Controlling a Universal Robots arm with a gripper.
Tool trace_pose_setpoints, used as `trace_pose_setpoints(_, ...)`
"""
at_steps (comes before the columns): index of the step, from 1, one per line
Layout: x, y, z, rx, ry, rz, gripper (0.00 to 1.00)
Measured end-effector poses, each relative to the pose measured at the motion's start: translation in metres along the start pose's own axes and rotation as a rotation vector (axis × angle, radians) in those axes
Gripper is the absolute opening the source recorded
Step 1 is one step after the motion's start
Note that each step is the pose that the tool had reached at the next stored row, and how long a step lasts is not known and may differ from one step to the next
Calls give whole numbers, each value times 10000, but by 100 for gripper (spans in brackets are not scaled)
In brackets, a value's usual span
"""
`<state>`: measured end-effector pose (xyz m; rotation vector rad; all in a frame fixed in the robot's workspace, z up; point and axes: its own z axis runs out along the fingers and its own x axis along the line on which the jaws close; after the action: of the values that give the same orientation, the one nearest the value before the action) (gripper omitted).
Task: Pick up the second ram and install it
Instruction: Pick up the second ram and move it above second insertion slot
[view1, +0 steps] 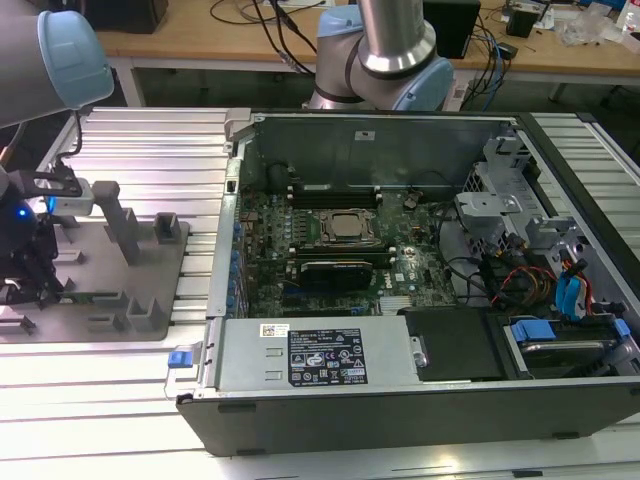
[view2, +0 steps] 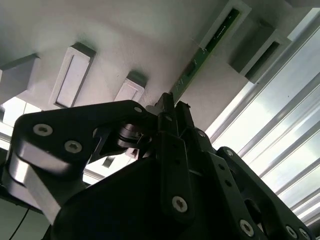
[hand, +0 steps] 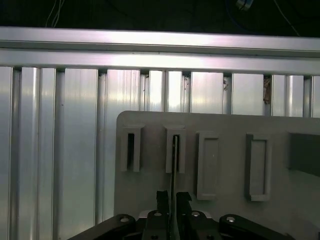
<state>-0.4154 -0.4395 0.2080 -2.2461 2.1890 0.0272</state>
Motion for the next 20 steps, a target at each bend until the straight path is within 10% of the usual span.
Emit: trace_pose_setpoints(20, 1, -10, -2, 5, -4, 206, 10)
